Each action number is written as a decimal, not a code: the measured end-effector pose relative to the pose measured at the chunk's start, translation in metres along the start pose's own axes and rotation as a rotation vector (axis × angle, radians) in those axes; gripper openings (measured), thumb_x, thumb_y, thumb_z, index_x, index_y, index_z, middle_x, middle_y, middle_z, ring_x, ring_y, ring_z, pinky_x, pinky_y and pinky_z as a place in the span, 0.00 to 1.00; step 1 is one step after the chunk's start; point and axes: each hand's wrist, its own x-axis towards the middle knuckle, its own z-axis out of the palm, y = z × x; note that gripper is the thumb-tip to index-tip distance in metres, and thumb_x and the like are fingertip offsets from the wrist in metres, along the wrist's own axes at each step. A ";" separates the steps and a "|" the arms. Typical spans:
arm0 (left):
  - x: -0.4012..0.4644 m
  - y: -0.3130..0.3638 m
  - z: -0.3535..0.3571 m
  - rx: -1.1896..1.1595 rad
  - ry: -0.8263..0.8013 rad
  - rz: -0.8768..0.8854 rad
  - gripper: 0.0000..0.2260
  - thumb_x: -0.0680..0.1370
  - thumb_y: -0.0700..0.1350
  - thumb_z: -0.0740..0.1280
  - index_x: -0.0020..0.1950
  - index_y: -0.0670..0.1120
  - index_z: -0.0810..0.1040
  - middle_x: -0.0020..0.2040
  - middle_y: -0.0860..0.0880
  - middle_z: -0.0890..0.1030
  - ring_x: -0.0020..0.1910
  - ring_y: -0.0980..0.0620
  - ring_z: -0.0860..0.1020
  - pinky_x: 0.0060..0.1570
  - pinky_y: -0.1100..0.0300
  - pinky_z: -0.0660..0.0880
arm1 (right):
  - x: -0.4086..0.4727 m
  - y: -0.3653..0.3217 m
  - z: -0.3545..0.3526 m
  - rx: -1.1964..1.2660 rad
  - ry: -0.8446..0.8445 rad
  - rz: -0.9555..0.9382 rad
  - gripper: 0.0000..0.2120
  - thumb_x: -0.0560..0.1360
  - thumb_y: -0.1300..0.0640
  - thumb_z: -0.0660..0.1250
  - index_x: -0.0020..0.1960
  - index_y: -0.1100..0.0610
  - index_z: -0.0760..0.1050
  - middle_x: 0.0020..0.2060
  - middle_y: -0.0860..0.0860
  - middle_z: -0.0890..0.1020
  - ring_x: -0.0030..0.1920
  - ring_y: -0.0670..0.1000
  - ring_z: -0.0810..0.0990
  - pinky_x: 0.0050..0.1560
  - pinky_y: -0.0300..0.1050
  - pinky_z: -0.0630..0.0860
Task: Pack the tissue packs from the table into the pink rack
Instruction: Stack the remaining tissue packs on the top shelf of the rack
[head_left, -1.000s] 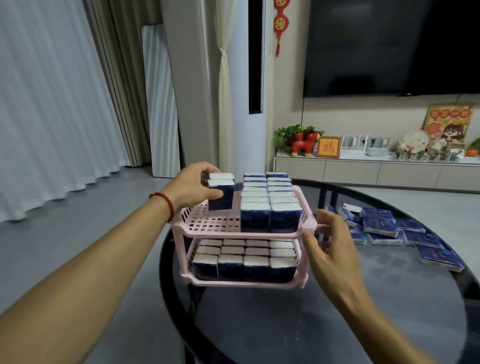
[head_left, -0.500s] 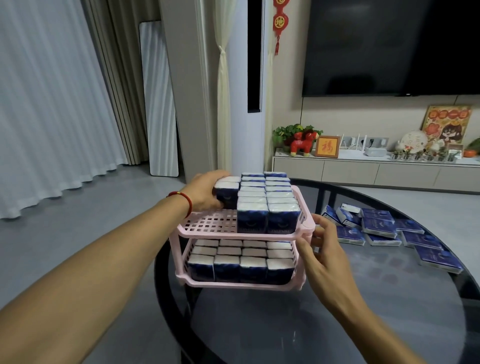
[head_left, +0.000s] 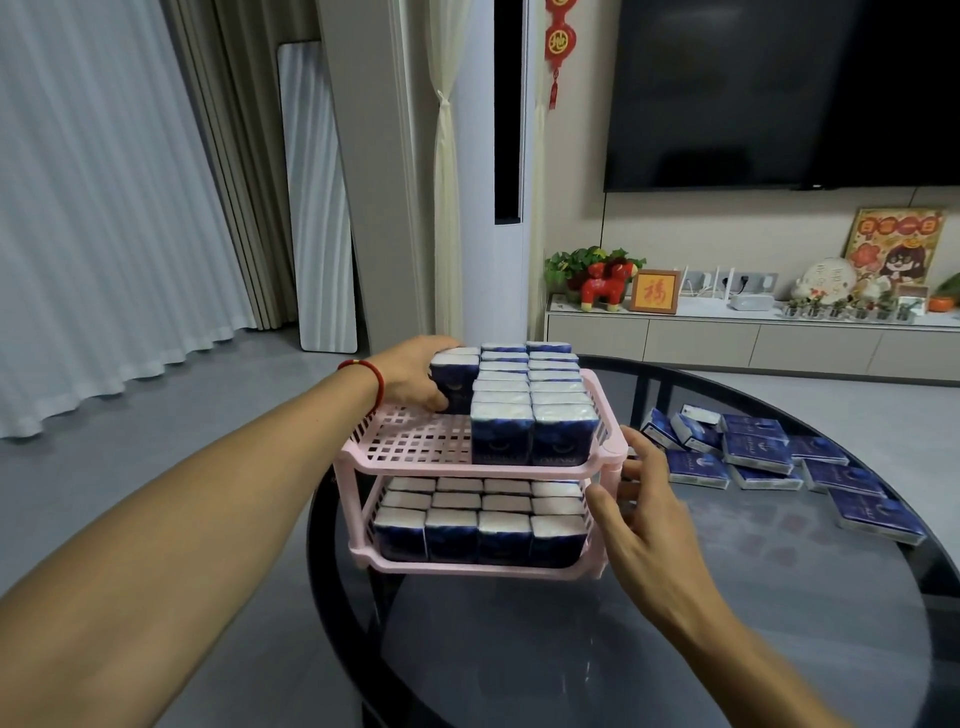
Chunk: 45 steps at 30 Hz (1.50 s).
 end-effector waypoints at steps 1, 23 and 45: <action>0.000 0.001 0.003 -0.009 0.000 -0.007 0.31 0.71 0.30 0.75 0.70 0.48 0.73 0.62 0.46 0.80 0.61 0.45 0.79 0.58 0.50 0.80 | 0.000 0.000 0.000 0.000 0.000 -0.003 0.28 0.82 0.49 0.64 0.77 0.39 0.56 0.63 0.45 0.79 0.56 0.42 0.82 0.51 0.37 0.77; -0.013 -0.004 0.004 -0.098 0.035 -0.031 0.50 0.73 0.40 0.78 0.84 0.53 0.47 0.74 0.42 0.71 0.60 0.48 0.76 0.45 0.64 0.76 | -0.001 -0.002 -0.002 -0.005 -0.021 0.008 0.29 0.82 0.48 0.63 0.78 0.40 0.55 0.65 0.45 0.77 0.54 0.38 0.80 0.46 0.32 0.76; -0.120 0.152 0.211 -0.292 0.278 0.527 0.14 0.72 0.36 0.67 0.54 0.50 0.81 0.54 0.56 0.78 0.56 0.58 0.76 0.57 0.61 0.75 | 0.018 0.146 -0.132 -0.631 0.368 0.627 0.34 0.79 0.59 0.64 0.81 0.58 0.54 0.81 0.60 0.50 0.78 0.67 0.54 0.75 0.62 0.60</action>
